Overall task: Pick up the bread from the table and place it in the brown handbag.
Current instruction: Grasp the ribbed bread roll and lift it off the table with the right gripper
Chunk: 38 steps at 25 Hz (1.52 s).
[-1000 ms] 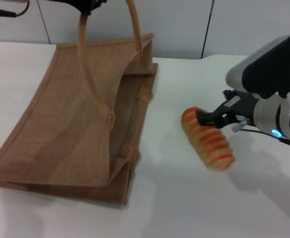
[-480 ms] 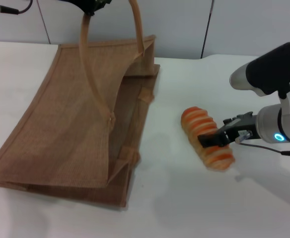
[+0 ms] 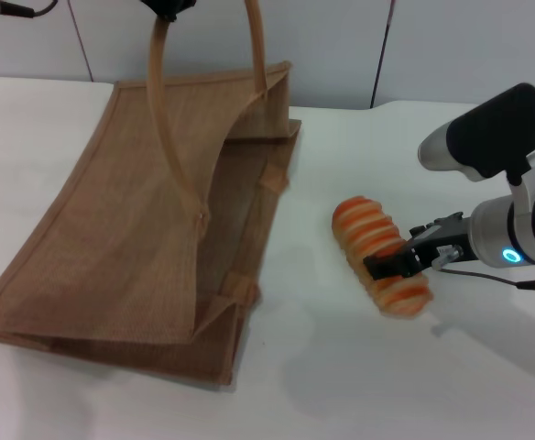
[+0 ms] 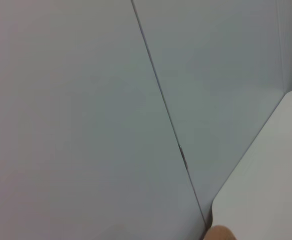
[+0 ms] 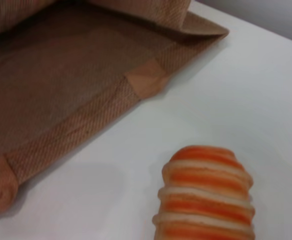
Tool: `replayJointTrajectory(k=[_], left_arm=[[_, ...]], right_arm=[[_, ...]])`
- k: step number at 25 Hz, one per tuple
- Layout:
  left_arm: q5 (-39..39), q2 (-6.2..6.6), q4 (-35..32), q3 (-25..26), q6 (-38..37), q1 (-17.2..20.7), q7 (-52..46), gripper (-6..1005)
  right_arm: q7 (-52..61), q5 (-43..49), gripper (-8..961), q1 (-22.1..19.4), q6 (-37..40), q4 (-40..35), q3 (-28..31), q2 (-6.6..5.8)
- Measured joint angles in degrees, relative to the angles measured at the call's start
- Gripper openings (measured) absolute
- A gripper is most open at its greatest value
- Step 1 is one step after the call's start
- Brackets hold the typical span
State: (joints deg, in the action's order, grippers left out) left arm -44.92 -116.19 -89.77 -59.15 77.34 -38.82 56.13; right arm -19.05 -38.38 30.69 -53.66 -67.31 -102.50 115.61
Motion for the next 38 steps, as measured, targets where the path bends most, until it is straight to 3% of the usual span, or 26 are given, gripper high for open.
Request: replayJointTrajectory(k=[10, 20, 38], left_arm=[[0.56, -0.08, -1.02, 0.0, 0.62, -0.55, -0.23, 121], [0.71, -0.09, -1.02, -0.17, 0.78, -0.56, -0.25, 121], [0.72, -0.09, -2.38, -3.59, 0.21, -0.56, -0.82, 122]], right_arm=[[-0.66, -0.21, 884, 2.96, 0.75, 5.79, -0.01, 0.23], [-0.31, -0.23, 879, 3.4, 0.46, 6.64, 0.97, 0.23], [-0.8, -1.21, 693, 4.56, 0.69, 5.65, 2.55, -0.02]])
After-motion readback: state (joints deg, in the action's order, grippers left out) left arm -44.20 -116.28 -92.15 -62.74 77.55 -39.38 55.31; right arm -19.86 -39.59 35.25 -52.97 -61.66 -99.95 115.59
